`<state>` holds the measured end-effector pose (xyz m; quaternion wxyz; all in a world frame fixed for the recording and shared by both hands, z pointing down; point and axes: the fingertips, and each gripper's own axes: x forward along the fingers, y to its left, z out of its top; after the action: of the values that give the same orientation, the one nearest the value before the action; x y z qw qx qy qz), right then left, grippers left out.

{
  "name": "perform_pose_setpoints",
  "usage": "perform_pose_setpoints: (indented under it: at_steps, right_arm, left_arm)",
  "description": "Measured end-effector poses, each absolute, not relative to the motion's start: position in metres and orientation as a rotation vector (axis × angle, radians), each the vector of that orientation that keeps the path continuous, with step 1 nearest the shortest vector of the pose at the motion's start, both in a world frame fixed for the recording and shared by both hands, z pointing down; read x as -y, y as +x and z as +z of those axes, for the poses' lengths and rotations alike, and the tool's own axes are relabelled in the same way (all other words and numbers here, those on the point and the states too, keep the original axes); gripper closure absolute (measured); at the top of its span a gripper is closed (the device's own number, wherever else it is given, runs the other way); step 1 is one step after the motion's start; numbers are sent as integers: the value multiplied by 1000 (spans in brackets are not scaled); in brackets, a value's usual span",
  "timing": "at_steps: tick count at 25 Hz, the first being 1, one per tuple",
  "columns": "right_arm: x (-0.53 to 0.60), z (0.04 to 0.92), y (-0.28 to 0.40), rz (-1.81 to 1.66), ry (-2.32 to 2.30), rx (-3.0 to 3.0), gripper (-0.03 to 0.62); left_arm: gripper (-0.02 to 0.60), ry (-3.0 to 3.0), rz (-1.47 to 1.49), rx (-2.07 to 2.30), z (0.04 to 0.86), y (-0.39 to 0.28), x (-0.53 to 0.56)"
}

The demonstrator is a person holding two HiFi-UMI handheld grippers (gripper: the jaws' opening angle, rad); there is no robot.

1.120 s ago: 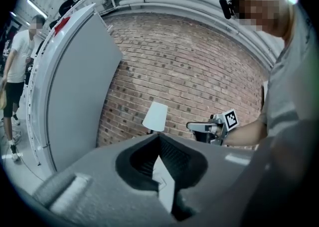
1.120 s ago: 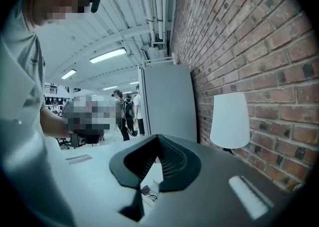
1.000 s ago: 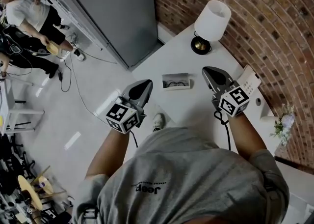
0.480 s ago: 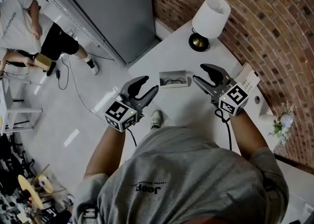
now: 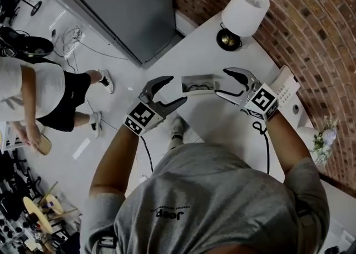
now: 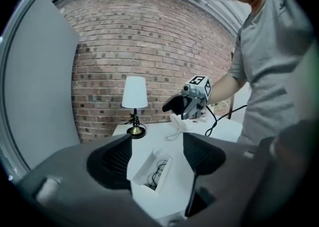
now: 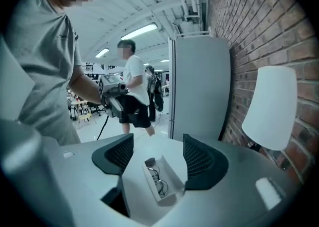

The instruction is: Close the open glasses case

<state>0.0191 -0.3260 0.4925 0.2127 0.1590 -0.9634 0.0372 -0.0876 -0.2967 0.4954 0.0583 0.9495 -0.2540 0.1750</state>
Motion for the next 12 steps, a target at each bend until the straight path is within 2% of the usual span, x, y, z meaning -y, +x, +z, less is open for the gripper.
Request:
perform_pose_setpoints:
  at_steps: [8, 12]
  right_arm:
    - [343, 573, 14, 109, 299, 2511, 229]
    - [348, 612, 8, 104, 231, 2428, 205]
  left_arm:
    - [191, 2864, 750, 664, 576, -82, 325]
    - [179, 2844, 858, 626, 618, -82, 335]
